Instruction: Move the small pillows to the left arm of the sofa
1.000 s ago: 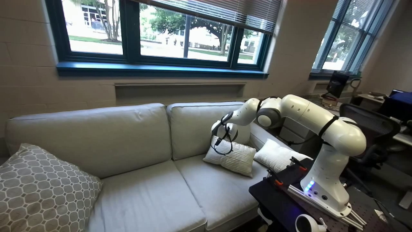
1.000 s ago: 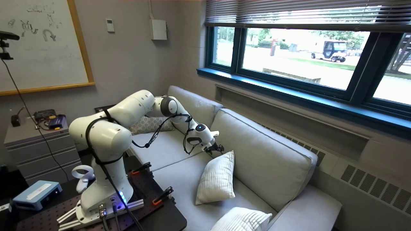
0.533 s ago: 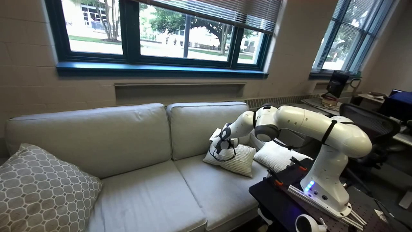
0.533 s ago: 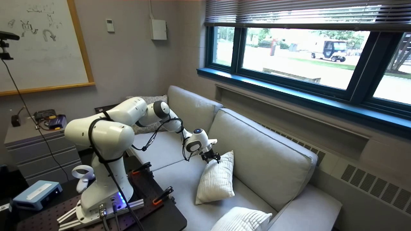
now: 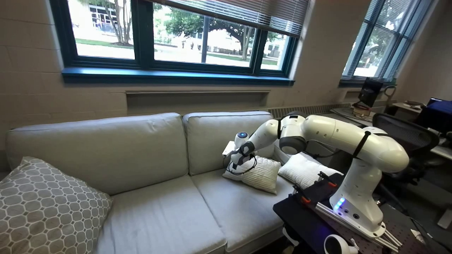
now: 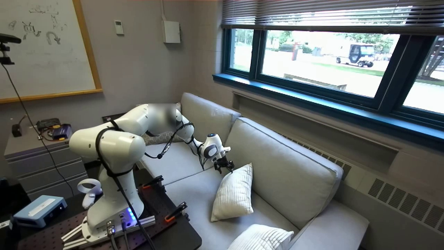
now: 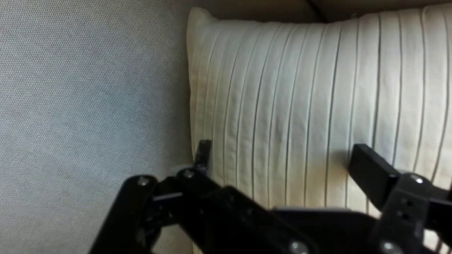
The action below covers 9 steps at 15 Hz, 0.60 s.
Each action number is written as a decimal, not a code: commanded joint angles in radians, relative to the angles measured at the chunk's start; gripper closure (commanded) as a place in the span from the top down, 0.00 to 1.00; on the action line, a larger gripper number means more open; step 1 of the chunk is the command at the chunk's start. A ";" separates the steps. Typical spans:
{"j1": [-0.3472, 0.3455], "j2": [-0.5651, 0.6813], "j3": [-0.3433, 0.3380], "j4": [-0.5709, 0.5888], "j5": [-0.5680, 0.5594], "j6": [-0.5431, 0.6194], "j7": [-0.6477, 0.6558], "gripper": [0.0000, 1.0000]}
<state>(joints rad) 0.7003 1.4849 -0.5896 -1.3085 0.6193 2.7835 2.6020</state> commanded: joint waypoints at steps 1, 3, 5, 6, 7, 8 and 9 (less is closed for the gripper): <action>0.022 0.000 -0.027 0.007 -0.067 -0.048 -0.001 1.00; 0.026 0.000 -0.025 -0.004 -0.035 -0.028 -0.002 1.00; 0.027 0.000 -0.025 -0.004 -0.047 -0.035 -0.002 1.00; 0.027 0.000 -0.025 -0.004 -0.048 -0.036 -0.002 1.00; 0.010 -0.021 -0.006 -0.020 -0.038 -0.027 -0.028 1.00; -0.001 -0.013 -0.001 -0.007 -0.030 -0.017 -0.024 1.00; -0.014 0.000 0.009 0.019 -0.038 -0.016 -0.011 1.00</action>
<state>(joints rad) 0.7223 1.4848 -0.6111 -1.3145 0.5763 2.7505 2.5999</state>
